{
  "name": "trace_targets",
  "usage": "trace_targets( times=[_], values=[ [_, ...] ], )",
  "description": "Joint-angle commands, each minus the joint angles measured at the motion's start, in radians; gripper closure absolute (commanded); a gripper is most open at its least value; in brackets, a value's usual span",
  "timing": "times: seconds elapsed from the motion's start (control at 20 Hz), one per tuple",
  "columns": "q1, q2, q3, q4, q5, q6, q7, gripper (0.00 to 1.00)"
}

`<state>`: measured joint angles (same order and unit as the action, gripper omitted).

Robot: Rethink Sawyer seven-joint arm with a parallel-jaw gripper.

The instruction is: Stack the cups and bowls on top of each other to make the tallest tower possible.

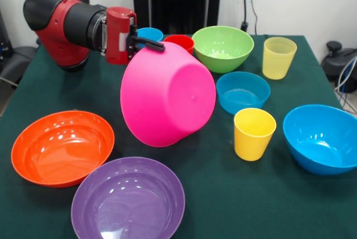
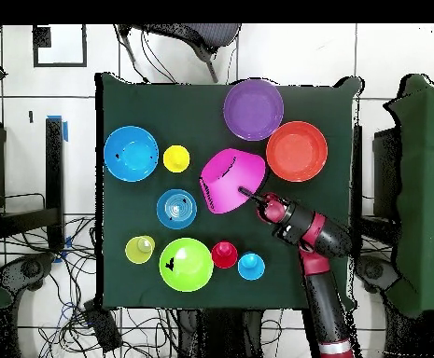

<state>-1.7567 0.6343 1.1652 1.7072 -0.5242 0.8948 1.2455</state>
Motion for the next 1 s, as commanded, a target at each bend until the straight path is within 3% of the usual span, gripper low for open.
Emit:
trace_targets(
  times=[0.05, 1.0],
  values=[
    [0.045, 0.029, -0.108, -0.238, 0.024, 0.082, -0.393, 1.0],
    [0.039, 0.017, -0.103, -0.27, 0.089, 0.202, -0.415, 1.0]
  ],
)
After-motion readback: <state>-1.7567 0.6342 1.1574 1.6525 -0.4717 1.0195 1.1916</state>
